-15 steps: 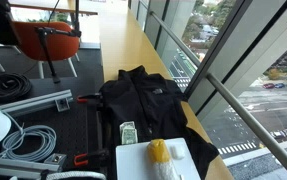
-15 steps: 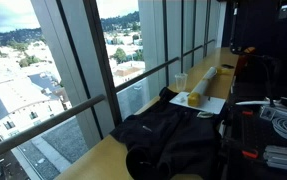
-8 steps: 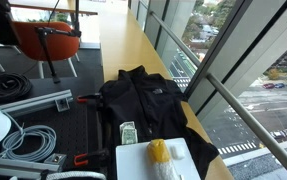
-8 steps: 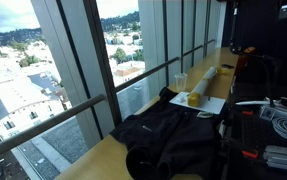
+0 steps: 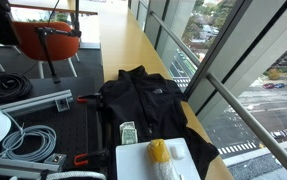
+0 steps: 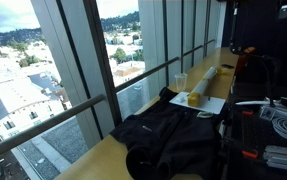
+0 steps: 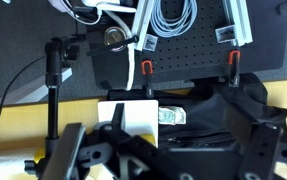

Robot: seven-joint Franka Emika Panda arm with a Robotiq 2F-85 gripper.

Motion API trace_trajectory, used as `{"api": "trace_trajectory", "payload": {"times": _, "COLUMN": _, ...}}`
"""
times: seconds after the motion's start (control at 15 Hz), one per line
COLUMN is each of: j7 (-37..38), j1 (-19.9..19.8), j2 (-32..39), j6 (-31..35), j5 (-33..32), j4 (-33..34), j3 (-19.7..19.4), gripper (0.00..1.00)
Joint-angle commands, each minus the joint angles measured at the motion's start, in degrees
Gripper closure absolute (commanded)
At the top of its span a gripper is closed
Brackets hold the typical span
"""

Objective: Pull the zipper closed

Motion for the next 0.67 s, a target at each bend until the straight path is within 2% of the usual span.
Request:
{"api": "trace_trajectory", "payload": {"times": 0.0, "j7": -0.07, "j1": 0.68, "j2": 2.05, "j6": 2.21, "j5": -0.48, "j4": 0.34, "j3": -0.50, "gripper": 0.00}}
{"api": "trace_trajectory", "payload": {"times": 0.2, "j7": -1.89, "j1": 2.09, "j2": 8.51, "j6": 12.79, "j5": -0.92, "j4": 0.21, "j3": -1.71, "gripper": 0.00}}
{"api": "trace_trajectory", "payload": {"times": 0.4, "j7": -5.17, "j1": 3.42, "j2": 18.40, "j6": 24.26, "j5": -0.37, "j4": 1.20, "j3": -2.50, "gripper": 0.00}}
{"api": "trace_trajectory", "payload": {"times": 0.6, "j7": -7.17, "j1": 4.20, "j2": 28.32, "j6": 33.56, "j5": 0.59, "j4": 3.06, "j3": -1.45, "gripper": 0.00}}
